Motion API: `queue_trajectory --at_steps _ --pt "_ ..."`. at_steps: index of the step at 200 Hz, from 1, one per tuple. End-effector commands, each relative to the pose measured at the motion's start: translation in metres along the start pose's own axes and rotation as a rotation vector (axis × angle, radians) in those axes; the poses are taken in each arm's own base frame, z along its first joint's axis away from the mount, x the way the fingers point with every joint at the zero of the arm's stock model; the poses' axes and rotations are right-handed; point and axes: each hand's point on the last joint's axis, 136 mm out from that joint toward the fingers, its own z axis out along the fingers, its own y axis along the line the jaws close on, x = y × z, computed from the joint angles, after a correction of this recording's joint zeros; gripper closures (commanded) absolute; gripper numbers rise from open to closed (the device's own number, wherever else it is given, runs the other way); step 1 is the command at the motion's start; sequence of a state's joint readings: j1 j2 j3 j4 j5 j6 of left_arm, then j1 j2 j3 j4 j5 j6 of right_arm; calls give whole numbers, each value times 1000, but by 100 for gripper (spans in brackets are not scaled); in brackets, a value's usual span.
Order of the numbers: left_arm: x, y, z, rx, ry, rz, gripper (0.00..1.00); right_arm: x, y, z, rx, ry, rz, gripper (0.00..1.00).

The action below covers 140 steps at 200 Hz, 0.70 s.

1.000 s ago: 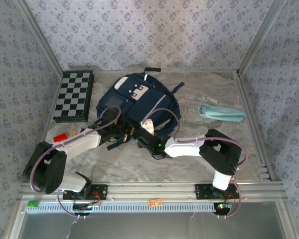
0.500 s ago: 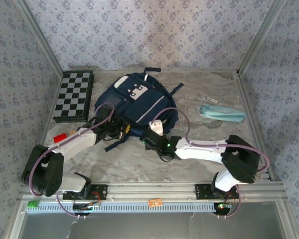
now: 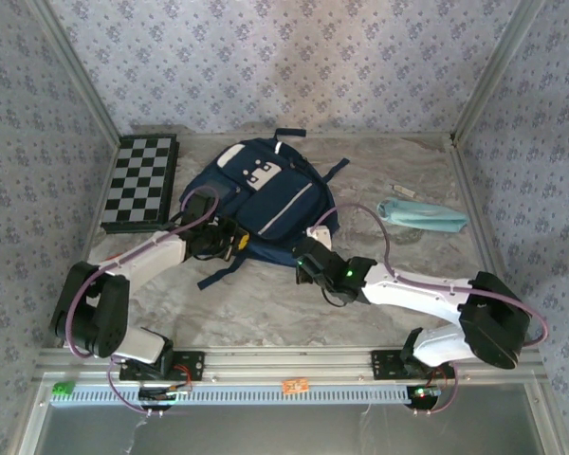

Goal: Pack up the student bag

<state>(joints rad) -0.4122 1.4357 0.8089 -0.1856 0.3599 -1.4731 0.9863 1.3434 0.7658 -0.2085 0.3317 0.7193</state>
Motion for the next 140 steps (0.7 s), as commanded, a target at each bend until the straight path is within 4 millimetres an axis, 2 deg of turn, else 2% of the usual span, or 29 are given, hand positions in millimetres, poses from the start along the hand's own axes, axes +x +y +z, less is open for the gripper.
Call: queue_trajectory --at_steps 1,15,37,60,74,87,102,118,140 --pt "-14 -25 -8 54 -50 55 100 6 4 3 -74 64 -47 100" --pt "-14 -26 -6 55 -43 65 100 0 -4 12 -51 84 -67 100" --pt "-15 -26 -1 41 -18 79 100 -17 3 18 -96 56 -98 100" --pt "-20 -31 0 33 -23 143 100 -22 7 19 -126 63 -80 100" --pt "-17 -36 -2 69 -5 170 93 -19 10 19 -145 79 -71 100" --pt "-12 -33 -10 79 -8 178 82 -16 13 17 -166 84 -67 100" --pt "-6 -22 -21 60 -27 160 70 -11 16 15 -209 90 -66 100" --pt "8 -9 -28 42 -31 125 59 -15 18 11 -241 84 -50 100" --pt "28 9 -24 24 -42 40 53 -19 19 9 -264 84 -48 100"
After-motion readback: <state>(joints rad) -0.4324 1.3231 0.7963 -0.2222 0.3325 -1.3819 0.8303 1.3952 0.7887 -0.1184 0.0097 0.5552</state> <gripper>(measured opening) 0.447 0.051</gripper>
